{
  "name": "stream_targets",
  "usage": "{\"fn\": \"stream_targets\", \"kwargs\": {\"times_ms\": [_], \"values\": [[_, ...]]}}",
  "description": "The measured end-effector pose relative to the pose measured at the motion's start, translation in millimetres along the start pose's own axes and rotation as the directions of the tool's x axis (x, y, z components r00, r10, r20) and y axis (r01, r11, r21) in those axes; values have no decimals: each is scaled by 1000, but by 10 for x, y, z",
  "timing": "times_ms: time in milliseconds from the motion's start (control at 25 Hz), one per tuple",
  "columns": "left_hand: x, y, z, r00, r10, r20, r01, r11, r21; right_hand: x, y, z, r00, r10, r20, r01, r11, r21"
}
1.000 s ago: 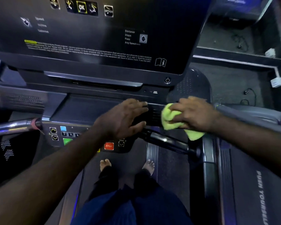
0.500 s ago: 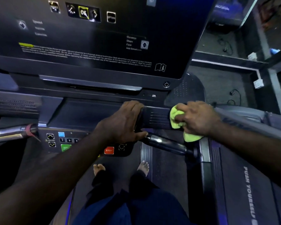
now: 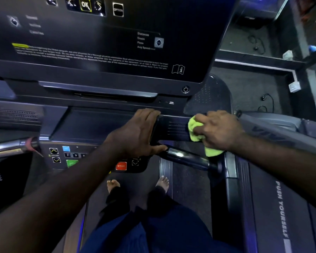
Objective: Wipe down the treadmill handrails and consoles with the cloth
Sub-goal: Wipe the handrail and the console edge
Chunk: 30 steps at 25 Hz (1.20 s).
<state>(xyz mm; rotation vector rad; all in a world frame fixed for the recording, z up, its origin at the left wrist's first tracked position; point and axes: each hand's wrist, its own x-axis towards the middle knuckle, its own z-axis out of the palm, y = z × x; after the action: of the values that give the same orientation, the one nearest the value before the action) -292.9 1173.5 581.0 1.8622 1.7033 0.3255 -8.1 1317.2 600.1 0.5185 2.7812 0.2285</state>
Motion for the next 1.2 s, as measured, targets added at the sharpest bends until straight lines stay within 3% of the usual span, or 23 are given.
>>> {"fn": "stream_targets", "kwargs": {"times_ms": [80, 160, 320, 440, 480, 720, 800, 1000, 1080, 1200], "values": [[18, -12, -7, 1000, 3, 1, -3, 1000, 2, 315, -319, 53, 1000, -7, -10, 8, 999, 50], [7, -34, 25, 1000, 16, -15, -16, 1000, 5, 614, -598, 90, 987, -102, -125, 116, 987, 109], [12, -35, 52, 999, 19, -27, -19, 1000, 11, 571, -467, 245, 907, -297, -300, 318, 948, 24], [9, -38, 50, 999, 14, -30, -13, 1000, 21, 669, -403, 173, 835, -540, -107, 524, 839, -149], [4, -42, 43, 999, 31, -27, -31, 999, 12, 695, -396, 78, 833, -552, -32, 541, 825, -162], [36, -87, 29, 977, 201, 65, -211, 946, 245, -134, 141, -184, 960, -210, 183, 220, 975, -40], [53, -104, 53, 966, 241, 93, -258, 919, 298, -26, -56, -156, 967, -164, 196, 181, 981, -70], [89, -144, 113, 928, 362, 85, -370, 874, 317, 498, -487, -80, 964, -254, 81, 255, 967, 0], [109, -139, 99, 892, 438, 108, -448, 832, 327, 351, -369, -157, 959, -243, 146, 254, 965, -58], [222, -72, 28, 840, 445, 311, -539, 757, 371, -57, -189, -418, 945, 24, 326, 20, 991, -133]]}}
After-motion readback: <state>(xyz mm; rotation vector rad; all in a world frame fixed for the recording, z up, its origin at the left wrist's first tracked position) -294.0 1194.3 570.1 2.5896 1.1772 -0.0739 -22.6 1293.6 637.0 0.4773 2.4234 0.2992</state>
